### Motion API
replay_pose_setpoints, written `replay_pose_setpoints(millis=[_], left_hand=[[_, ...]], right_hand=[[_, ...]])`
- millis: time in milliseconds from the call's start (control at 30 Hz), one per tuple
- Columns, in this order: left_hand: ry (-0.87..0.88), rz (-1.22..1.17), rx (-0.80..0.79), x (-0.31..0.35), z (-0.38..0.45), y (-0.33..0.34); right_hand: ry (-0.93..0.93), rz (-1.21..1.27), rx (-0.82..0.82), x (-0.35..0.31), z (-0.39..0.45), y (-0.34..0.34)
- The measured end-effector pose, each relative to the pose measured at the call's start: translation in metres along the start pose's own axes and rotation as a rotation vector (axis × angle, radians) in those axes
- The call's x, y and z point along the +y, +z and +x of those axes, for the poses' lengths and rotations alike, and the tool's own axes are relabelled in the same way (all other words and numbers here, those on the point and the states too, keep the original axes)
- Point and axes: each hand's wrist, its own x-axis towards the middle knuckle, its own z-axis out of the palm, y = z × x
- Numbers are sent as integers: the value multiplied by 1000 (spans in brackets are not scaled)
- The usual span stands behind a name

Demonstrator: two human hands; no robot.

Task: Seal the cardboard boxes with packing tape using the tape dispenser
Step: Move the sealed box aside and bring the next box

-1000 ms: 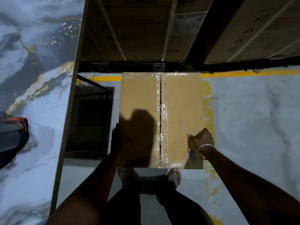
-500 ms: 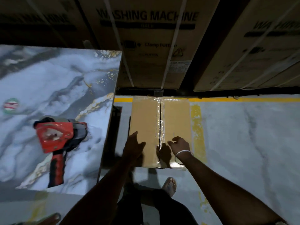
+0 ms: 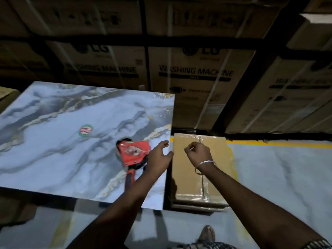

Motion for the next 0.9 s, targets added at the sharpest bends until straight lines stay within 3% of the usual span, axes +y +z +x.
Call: replay_pose_setpoints(millis=[133,433,667,900], left_hand=[[25,-78,24,-21,-4,-102],[-89,-127,327,-117,-18,-326],[-214,-232,490,-178,1,-439],[-287,-191,593,-235,35,-544]], right_hand=[[-42,27,35,-85,-28,50],[-261,-15,-113,-264,-78,190],[-349,-76,-305,-359,-74,288],[-398,-106,-451,-456,-43,388]])
